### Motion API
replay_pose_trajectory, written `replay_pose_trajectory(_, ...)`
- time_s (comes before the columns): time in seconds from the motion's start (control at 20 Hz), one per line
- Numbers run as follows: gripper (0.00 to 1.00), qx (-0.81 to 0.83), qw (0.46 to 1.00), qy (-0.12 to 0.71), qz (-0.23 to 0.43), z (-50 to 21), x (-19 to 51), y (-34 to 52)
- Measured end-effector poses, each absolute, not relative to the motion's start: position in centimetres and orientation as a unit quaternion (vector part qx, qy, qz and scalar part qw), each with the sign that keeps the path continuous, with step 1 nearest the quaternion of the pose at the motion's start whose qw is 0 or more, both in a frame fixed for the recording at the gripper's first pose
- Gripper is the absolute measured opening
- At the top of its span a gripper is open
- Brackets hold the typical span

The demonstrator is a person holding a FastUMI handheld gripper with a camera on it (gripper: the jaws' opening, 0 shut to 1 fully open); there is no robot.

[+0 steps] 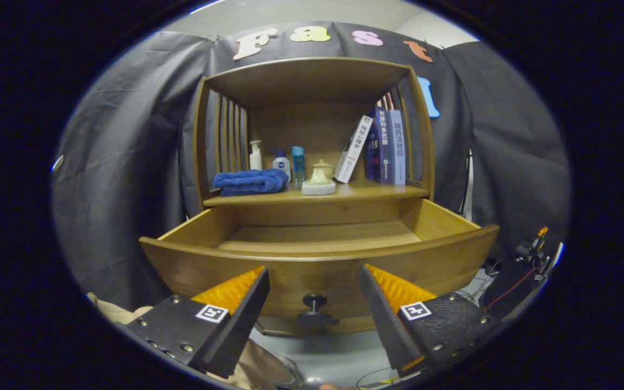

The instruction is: Pull open the drawer, take out the items inside it, and place them on the countertop above the cabinet.

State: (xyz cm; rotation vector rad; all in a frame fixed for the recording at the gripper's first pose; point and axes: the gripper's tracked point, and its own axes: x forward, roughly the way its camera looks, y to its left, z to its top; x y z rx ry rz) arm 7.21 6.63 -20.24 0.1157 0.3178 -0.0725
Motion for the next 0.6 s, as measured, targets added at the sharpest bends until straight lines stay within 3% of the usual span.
replay_pose_trajectory(0.6,0.99,0.066,0.985,0.152,-0.040,-20.9,8.8,6.2)
